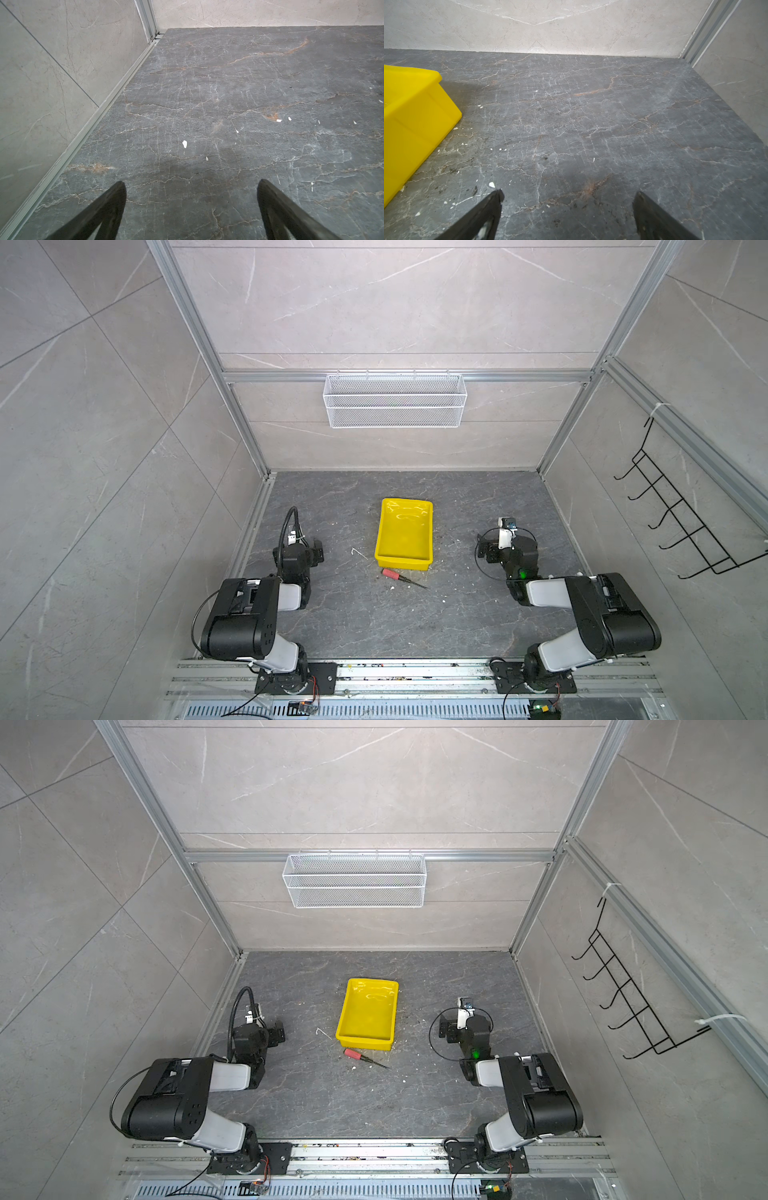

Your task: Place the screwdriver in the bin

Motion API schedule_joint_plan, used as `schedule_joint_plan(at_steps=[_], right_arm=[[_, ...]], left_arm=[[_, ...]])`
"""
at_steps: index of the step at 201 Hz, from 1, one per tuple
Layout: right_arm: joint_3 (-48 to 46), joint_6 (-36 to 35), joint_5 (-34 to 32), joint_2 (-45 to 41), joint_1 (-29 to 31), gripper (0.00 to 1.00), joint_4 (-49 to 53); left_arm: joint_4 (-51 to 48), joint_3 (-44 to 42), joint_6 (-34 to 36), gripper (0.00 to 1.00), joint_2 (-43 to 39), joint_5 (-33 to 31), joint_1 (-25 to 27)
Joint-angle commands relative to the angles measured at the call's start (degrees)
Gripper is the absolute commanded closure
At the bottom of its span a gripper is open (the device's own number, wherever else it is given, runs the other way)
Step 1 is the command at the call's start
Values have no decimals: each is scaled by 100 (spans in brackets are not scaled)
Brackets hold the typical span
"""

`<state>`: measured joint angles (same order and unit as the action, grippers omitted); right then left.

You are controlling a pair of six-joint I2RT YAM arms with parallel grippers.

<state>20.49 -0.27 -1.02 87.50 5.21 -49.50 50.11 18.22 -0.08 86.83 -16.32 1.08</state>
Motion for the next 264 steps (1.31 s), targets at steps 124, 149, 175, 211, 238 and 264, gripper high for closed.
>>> schedule_joint_plan(at_steps=[124, 149, 175, 211, 238, 264], right_arm=[[60, -340, -203, -1709, 683, 1, 1763], [-78, -350, -133, -1999, 710, 1, 1553], [559, -240, -28, -2066, 718, 1, 2508], [1596, 132, 799, -2360, 718, 1, 3646], [2195, 756, 1051, -2642, 727, 1, 4249], [2543, 1831, 147, -2750, 715, 1, 4987]], left_arm=[[-4480, 1884, -1155, 0, -1876, 561, 47], [-4768, 2269, -2280, 0, -1678, 1710, 196], [-4735, 2574, -2431, 0, -929, 3567, 266], [-5011, 2639, -2168, 0, -1017, 3047, 285], [-5095, 2397, -2259, 0, -1386, 2303, 288], [-5419, 2431, -2222, 0, -1561, 2262, 287]])
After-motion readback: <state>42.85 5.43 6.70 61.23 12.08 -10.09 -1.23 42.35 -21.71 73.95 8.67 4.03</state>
